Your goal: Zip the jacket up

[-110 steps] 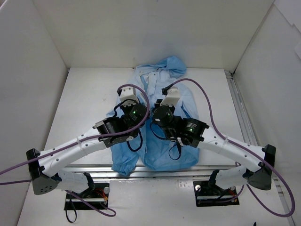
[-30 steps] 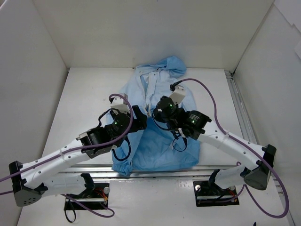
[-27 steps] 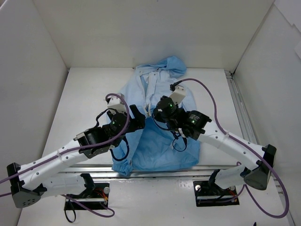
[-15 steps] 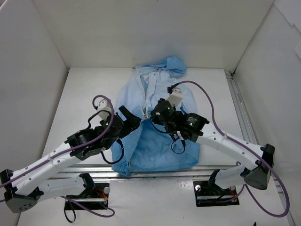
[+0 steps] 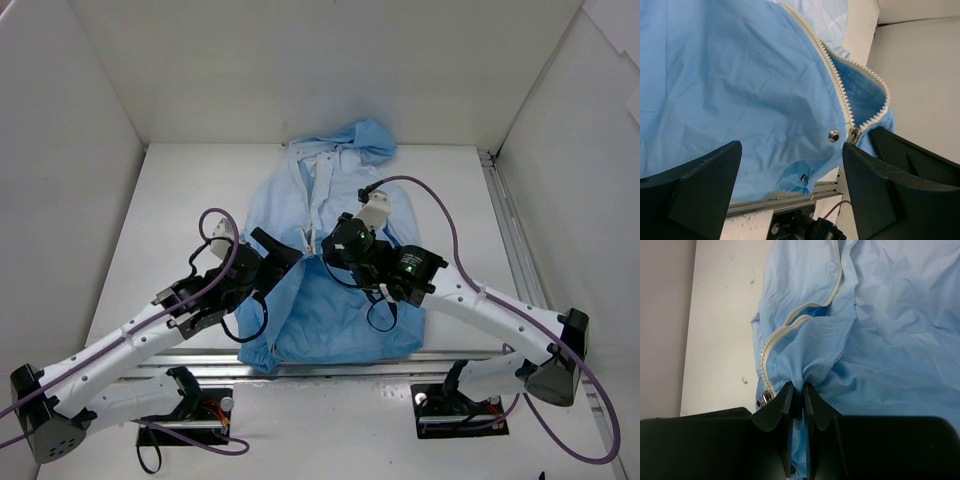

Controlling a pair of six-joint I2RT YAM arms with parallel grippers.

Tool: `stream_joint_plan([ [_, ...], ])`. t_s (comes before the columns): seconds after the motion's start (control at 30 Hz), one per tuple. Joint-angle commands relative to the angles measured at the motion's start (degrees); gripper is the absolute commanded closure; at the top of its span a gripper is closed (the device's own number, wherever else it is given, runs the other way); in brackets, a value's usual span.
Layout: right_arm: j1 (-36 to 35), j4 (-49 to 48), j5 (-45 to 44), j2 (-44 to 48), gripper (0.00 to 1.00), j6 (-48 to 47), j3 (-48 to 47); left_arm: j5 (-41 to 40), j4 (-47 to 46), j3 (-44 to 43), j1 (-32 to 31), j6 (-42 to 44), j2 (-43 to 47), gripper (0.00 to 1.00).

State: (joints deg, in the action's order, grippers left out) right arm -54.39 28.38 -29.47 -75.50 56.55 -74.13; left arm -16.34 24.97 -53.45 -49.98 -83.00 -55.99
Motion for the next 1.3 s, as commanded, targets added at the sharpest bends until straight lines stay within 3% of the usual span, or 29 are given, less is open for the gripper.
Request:
stream_joint_plan([
  [0.0, -0.1, -4.9, -1.4, 2.9, 1.00, -0.1, -0.5, 3.2, -7.5, 0.1, 1.4, -1.4, 0.2, 0.23],
  [0.47, -0.1, -5.3, -1.4, 2.9, 1.00, -0.4, -0.1, 10.3, -20.3, 6.2, 4.7, -2.3, 0.4, 0.26],
  [0.83, 0.6, -5.7, -0.5, 2.4, 1.00, -0.5, -0.1, 13.1, -27.8, 9.7, 5.8, -3.1, 0.7, 0.62],
  [1.1, 1.0, -6.1, 0.1, 2.3, 1.00, -0.7, 0.1, 12.6, -31.3, 11.6, 5.8, -2.7, 1.8, 0.76],
  [1.27, 1.1, -6.4, 0.3, 2.2, 1.00, -0.6, 0.1, 13.3, -33.3, 11.4, 5.8, -1.1, 1.8, 1.00],
])
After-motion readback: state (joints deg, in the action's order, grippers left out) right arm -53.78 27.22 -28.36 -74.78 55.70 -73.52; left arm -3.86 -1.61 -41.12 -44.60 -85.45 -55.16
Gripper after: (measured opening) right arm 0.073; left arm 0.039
